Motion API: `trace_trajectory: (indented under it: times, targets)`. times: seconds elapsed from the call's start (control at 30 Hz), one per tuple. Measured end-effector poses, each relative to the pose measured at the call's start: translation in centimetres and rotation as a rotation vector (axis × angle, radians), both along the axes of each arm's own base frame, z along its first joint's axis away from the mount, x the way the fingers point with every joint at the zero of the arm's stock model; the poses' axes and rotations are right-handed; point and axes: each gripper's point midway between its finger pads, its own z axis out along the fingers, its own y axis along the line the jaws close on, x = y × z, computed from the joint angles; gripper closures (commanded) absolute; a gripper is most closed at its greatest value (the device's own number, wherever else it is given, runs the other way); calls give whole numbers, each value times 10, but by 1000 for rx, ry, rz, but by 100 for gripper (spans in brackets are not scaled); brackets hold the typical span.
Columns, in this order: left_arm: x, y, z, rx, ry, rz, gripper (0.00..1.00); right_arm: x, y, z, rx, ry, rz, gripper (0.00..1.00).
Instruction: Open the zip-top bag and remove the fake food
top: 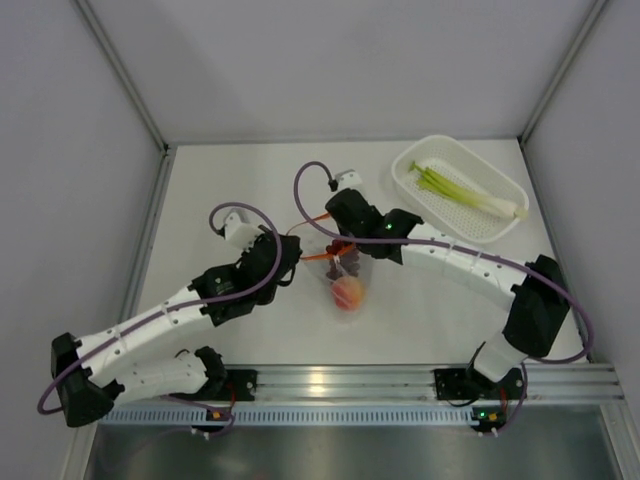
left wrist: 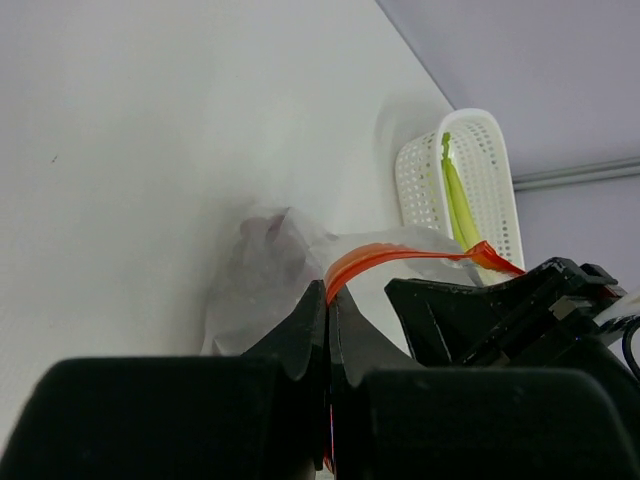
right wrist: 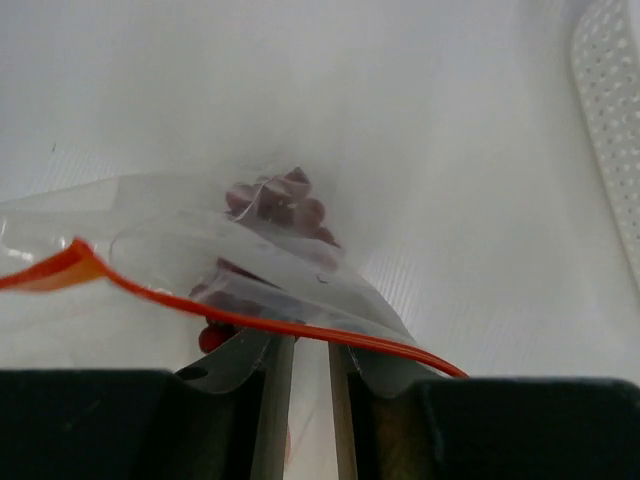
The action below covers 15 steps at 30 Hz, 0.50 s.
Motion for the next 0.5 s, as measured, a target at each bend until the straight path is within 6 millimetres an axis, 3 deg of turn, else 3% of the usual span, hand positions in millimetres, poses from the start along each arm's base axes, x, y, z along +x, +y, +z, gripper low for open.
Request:
trace_trajectory:
  times: [0.13,0.33,0.5]
  targets:
    - [-4,-17,-18,39,30,-22,100,-20,1,-30,6,120,63,70]
    - [-18,-35,-22,56,12,-48,100,-64,-3,-78,3,297,118,60]
    - [-24,-42,-23,63,-3,-54,100,-94,-3,-80,65,369,169,49]
